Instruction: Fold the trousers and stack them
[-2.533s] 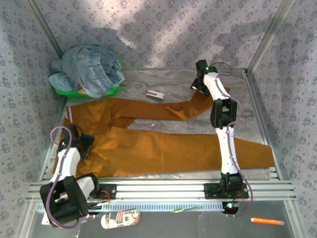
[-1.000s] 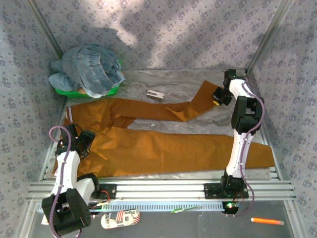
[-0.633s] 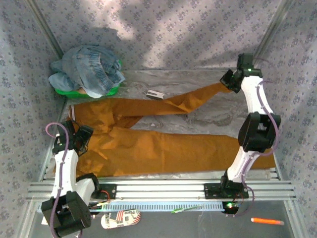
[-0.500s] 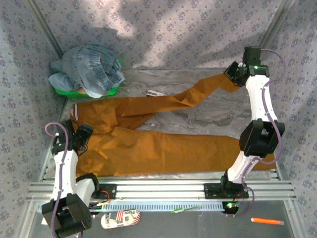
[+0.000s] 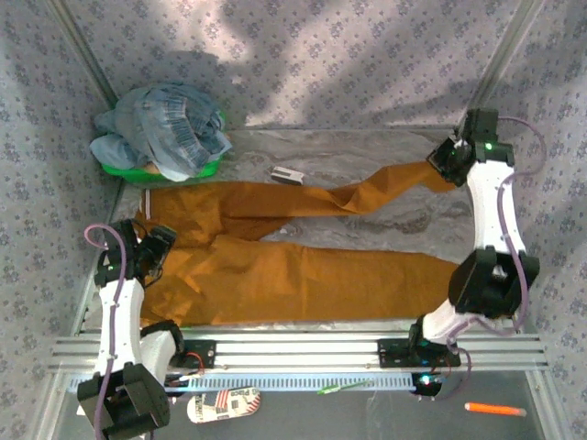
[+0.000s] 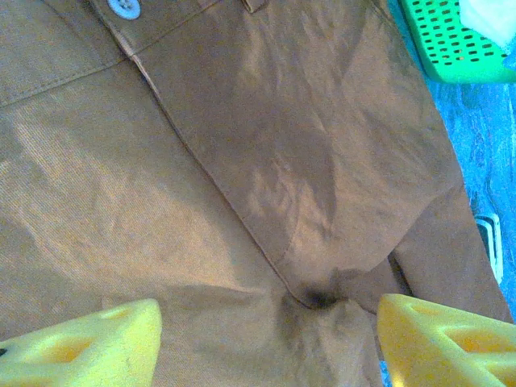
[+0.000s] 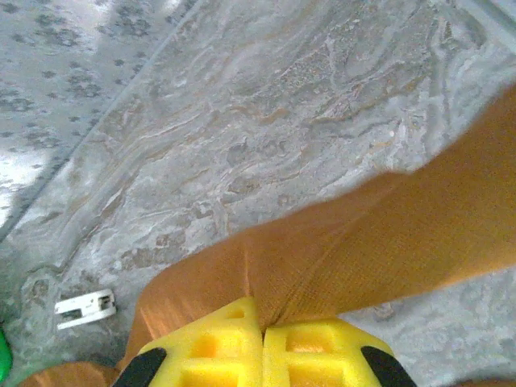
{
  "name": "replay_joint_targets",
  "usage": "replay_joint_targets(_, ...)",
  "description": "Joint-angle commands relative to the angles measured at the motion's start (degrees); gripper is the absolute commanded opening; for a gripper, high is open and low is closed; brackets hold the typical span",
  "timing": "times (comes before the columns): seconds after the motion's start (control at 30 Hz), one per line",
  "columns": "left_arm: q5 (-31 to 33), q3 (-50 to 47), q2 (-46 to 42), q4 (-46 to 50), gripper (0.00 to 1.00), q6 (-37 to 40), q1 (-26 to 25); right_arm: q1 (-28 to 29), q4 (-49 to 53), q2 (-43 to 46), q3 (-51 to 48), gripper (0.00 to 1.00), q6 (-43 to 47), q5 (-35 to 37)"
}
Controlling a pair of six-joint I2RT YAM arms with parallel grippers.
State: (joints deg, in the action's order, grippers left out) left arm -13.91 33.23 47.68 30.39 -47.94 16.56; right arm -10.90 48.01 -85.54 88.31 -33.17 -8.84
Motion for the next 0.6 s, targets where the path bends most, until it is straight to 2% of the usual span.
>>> replay_joint_targets(0.0,-1.1,1.2,0.6,-0.5,0.71,0.9,-0.6,0.9,-2.9,10.2,-5.7,0.0,-1.9,0.2)
replay_joint_targets(0.07,-1.0,1.0,1.0,-1.0,0.71,0.9,-0.9,1.6,-3.9,9.6,-5.8,0.0,-2.4,-0.6)
replay_joint_targets(0.13,-1.0,1.0,1.9,-1.6,0.71,1.2,-1.5,2.9,-2.8,4.6,-1.5,0.0,-2.4,0.0)
replay_joint_targets(0.37,-0.7,1.9,6.9,-3.6,0.7,1.1,-3.8,2.8,3.0,-25.4,23.8,0.02,-10.1,0.6)
replay_joint_targets(0.43,-0.4,2.1,8.3,-4.1,0.7,0.8,-4.5,2.3,5.1,-32.4,29.6,0.28,-12.6,2.3)
replay_joint_targets(0.53,0.4,2.5,10.0,-4.6,0.71,0.6,-6.3,2.8,6.8,-38.7,34.9,0.52,-13.8,3.9)
replay_joint_targets(0.57,0.8,2.8,10.5,-4.6,0.72,0.8,-7.1,3.3,7.4,-39.5,35.7,0.57,-12.5,4.1)
